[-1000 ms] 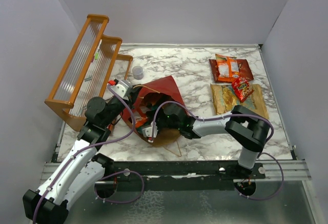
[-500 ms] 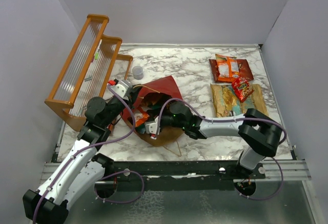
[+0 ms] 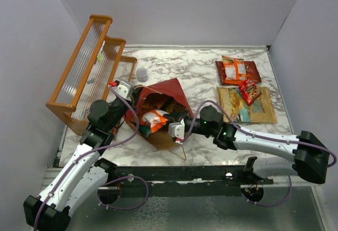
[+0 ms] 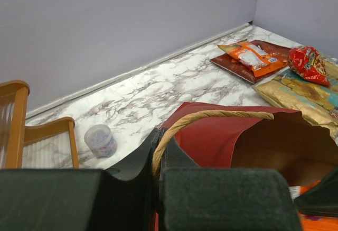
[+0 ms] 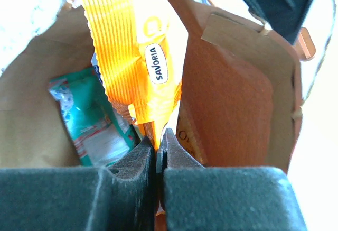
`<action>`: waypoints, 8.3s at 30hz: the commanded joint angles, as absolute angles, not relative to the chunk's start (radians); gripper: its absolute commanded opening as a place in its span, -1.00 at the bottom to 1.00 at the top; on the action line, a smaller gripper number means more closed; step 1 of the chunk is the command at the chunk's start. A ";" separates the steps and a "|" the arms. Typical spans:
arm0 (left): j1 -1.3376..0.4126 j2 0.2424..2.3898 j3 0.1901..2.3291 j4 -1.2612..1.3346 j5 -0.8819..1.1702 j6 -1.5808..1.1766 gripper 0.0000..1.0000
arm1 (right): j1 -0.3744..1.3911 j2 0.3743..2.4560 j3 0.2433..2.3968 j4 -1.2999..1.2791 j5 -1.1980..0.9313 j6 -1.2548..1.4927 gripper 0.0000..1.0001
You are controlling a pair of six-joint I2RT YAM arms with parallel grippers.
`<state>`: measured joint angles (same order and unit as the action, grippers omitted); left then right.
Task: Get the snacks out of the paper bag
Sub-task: Take out the snack from the paper bag, then place the snack at the center of the board, then take out the snack from the paper bag.
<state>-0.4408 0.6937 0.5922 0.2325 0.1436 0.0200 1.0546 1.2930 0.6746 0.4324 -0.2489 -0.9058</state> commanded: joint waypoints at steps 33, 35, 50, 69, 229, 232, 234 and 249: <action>-0.437 0.701 0.615 0.215 0.027 0.011 -1.00 | 0.542 1.246 0.848 0.664 0.481 -0.221 -0.97; -0.438 0.701 0.615 0.211 0.023 0.016 -1.00 | 0.495 1.344 0.875 0.716 0.485 -0.305 -0.97; -0.438 0.710 0.612 0.221 0.016 0.029 -1.00 | 0.229 1.902 1.150 0.699 0.624 -0.908 -0.97; -0.438 0.710 0.612 0.219 0.019 0.025 -1.00 | 0.236 1.979 1.215 0.274 0.574 -0.696 -0.97; -0.433 0.868 0.791 0.142 -0.140 -0.093 -1.00 | 1.034 1.273 1.279 -0.092 0.096 -0.632 -0.97; -0.433 0.856 0.780 0.144 -0.168 -0.077 -1.00 | 1.034 1.225 1.282 -0.119 0.126 -0.653 -0.97; -0.431 0.852 0.776 0.142 -0.184 -0.072 -1.00 | 1.034 1.185 1.289 -0.144 0.136 -0.661 -0.97; -0.423 0.857 0.772 0.133 -0.186 -0.072 -1.00 | 1.033 0.892 1.210 -0.090 0.531 -0.646 -0.97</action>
<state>-0.4320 0.8650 0.7883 0.1257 -0.1516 -0.0906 1.0328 0.9581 1.2682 -0.2096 0.2394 -0.6315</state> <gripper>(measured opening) 0.013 0.018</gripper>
